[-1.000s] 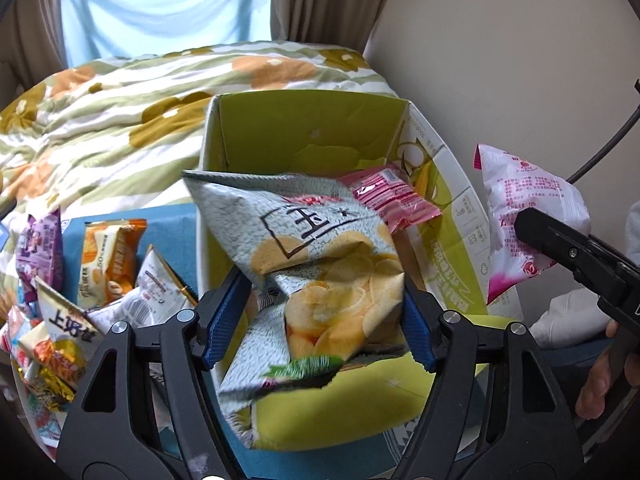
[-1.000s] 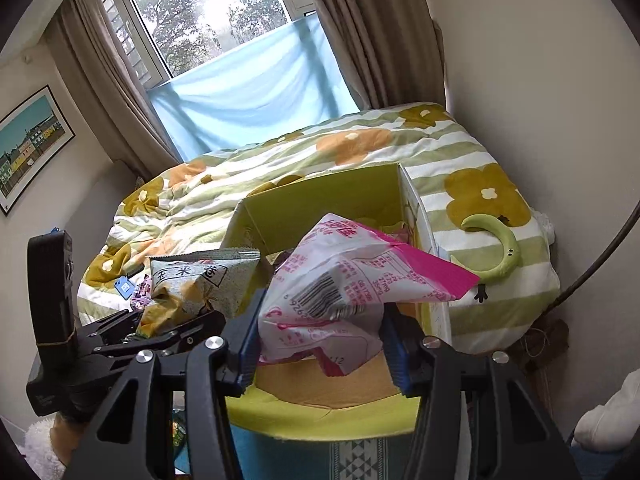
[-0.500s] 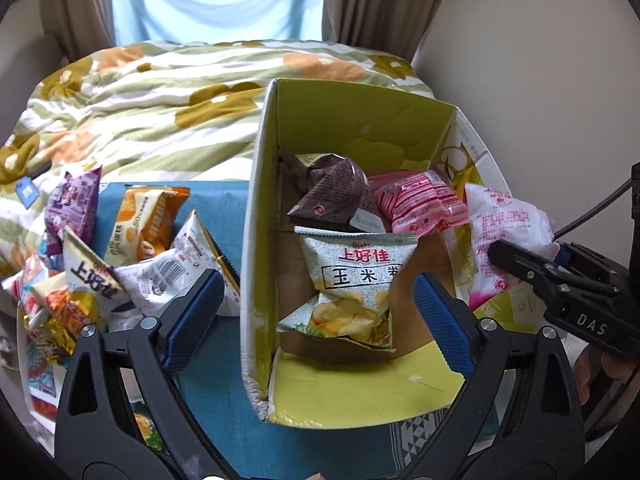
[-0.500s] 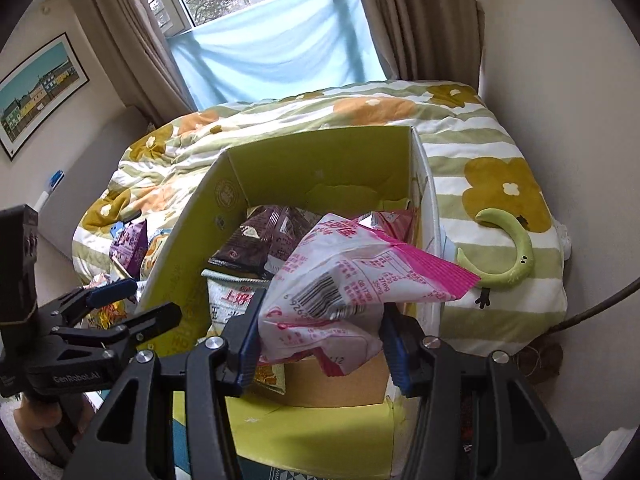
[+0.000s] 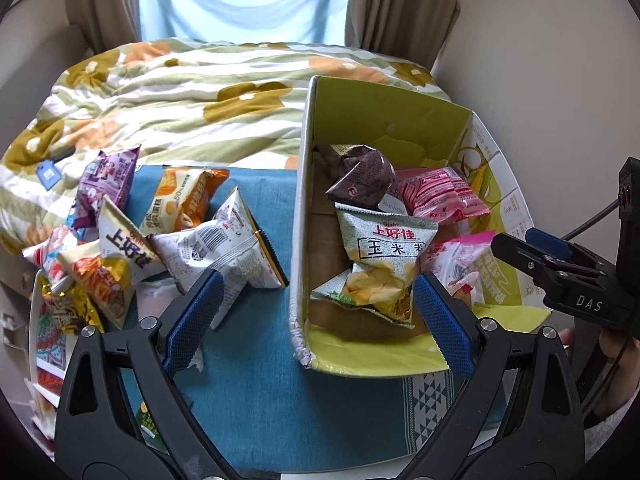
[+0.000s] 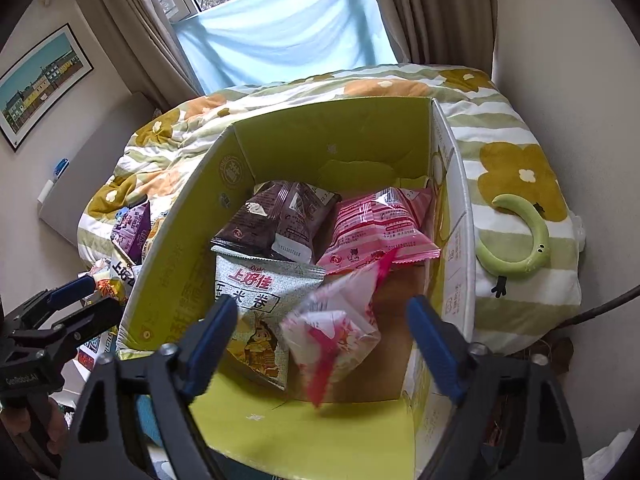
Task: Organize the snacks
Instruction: 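Carry both bags into the cardboard box and open both tools, then move both tools back over the remaining snack pile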
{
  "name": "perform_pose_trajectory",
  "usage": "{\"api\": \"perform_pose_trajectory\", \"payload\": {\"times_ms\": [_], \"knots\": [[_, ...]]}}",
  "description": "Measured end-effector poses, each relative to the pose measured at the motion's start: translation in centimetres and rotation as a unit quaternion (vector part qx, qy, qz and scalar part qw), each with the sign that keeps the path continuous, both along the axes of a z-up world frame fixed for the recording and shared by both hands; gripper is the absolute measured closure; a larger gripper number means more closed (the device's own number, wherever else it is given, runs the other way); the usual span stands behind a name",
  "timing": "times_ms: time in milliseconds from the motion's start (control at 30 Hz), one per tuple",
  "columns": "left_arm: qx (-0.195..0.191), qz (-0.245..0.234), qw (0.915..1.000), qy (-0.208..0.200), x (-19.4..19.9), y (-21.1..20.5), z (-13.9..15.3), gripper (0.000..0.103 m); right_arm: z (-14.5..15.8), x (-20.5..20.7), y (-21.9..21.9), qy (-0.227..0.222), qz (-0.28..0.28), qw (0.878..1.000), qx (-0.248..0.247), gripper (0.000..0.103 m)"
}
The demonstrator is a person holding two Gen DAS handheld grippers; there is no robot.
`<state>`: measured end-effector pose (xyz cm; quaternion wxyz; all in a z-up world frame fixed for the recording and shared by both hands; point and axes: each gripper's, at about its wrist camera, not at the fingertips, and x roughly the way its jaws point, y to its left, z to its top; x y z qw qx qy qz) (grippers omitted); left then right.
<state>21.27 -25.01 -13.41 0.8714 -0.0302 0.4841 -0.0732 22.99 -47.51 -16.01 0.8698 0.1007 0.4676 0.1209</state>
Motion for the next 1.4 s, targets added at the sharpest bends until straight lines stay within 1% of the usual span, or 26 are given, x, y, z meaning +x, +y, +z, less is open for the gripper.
{"api": "perform_pose_trajectory", "payload": {"times_ms": [167,300,533,667,733,867,1000,1133,1300,1400], "knots": [[-0.01,0.003,0.9999,-0.007,-0.9,0.8,0.2,0.008,0.1,-1.3,-0.2,-0.008,-0.011,1.0,0.008,0.01],[-0.013,-0.003,0.9997,-0.02,-1.5,1.2,1.1,0.008,0.5,-2.2,-0.1,-0.016,-0.015,1.0,-0.001,0.01],[-0.019,-0.026,0.9984,-0.047,-2.5,2.7,3.3,0.008,3.2,-3.8,0.4,-0.036,-0.044,0.998,0.001,0.01],[-0.02,-0.045,0.997,-0.059,-3.1,4.4,4.5,0.008,4.8,-4.9,1.5,-0.055,-0.058,0.997,-0.018,0.01],[-0.021,-0.055,0.996,-0.067,-3.4,5.5,5.0,0.008,5.6,-5.5,2.3,-0.062,-0.066,0.996,-0.019,0.01],[-0.014,-0.067,0.9948,-0.076,-4.1,8.5,6.2,0.008,7.2,-7.0,4.4,-0.076,-0.085,0.993,-0.016,0.01],[-0.017,-0.062,0.9942,-0.086,-5.0,12.6,6.8,0.008,8.6,-8.4,7.1,-0.089,-0.095,0.991,-0.01,0.009],[-0.023,-0.055,0.9951,-0.078,-6.1,17.0,6.5,0.008,9.2,-9.7,10.4,-0.1,-0.105,0.989,-0.01,0.01],[-0.028,-0.046,0.9958,-0.074,-7.4,22.1,5.8,0.008,9.2,-11.3,15.1,-0.097,-0.102,0.99,-0.012,0.01],[-0.026,-0.051,0.9958,-0.071,-8.0,24.7,5.2,0.008,8.9,-12.0,17.8,-0.095,-0.099,0.99,-0.021,0.01]]}}
